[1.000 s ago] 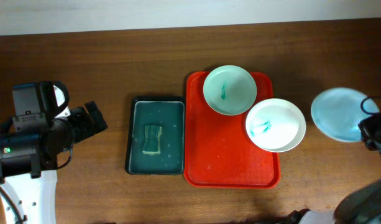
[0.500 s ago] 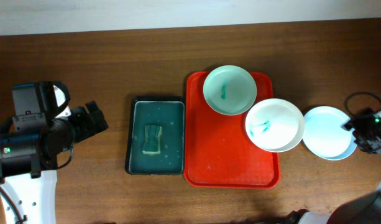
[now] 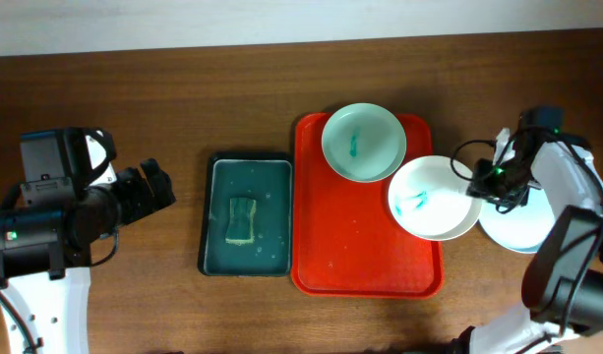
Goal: Clean dirty plates on tray and stack at the side
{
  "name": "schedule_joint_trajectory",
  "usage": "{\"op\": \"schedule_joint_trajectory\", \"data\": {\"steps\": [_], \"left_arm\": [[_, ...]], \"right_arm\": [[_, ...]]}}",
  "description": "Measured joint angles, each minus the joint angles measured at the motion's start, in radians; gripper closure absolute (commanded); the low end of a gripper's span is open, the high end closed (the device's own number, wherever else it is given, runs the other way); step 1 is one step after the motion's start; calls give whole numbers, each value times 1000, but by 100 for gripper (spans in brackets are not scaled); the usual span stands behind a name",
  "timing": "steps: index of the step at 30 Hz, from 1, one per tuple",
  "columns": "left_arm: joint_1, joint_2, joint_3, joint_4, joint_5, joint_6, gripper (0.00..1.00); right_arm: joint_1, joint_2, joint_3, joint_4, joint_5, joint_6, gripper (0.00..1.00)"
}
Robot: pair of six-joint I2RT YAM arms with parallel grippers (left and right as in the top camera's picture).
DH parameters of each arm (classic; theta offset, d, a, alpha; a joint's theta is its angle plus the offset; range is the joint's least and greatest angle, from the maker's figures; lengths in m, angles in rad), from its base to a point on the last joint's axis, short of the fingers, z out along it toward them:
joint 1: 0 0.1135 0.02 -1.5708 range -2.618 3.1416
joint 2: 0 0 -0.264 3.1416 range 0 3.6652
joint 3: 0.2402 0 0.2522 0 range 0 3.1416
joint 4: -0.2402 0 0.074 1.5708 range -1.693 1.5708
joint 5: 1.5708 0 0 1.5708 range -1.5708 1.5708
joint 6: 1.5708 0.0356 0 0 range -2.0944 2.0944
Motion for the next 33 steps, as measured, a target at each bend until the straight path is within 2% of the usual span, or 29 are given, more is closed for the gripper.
{"op": "schedule_joint_trajectory", "data": {"steps": [3, 5, 8, 11, 14, 17, 19, 20, 22, 26, 30, 31, 33], "left_arm": [[0, 1, 0, -1, 0, 0, 0], [0, 1, 0, 0, 0, 0, 0], [0, 1, 0, 0, 0, 0, 0], [0, 1, 0, 2, 13, 34, 0], [-12, 6, 0, 2, 20, 57, 0], [-83, 14, 0, 9, 28, 103, 0], [-131, 26, 0, 13, 36, 126, 0], [-147, 35, 0, 16, 37, 132, 0], [-170, 67, 0, 23, 37, 138, 0], [-204, 156, 0, 19, 37, 138, 0], [-244, 218, 0, 24, 36, 138, 2], [-253, 222, 0, 39, 34, 138, 7], [-275, 254, -22, 112, 29, 130, 16]], "right_arm": [[0, 16, 3, -66, -11, 2, 96], [0, 10, 23, -198, -13, 20, 96], [11, -55, 64, -307, -12, 32, 96], [128, -172, 77, -381, -42, 34, 96], [264, -182, 33, -323, -66, 87, 96], [410, -179, -139, -101, -74, 212, 94], [469, -177, -190, -51, -72, 277, 92], [489, -177, -195, -49, -62, 300, 86], [497, -189, -191, -93, -21, 335, 67], [497, -289, -147, -179, -1, 349, 67], [498, -475, -75, -188, 6, 267, 66], [498, -528, -63, -187, 7, 249, 62], [498, -647, -44, -180, 7, 219, 62]]}}
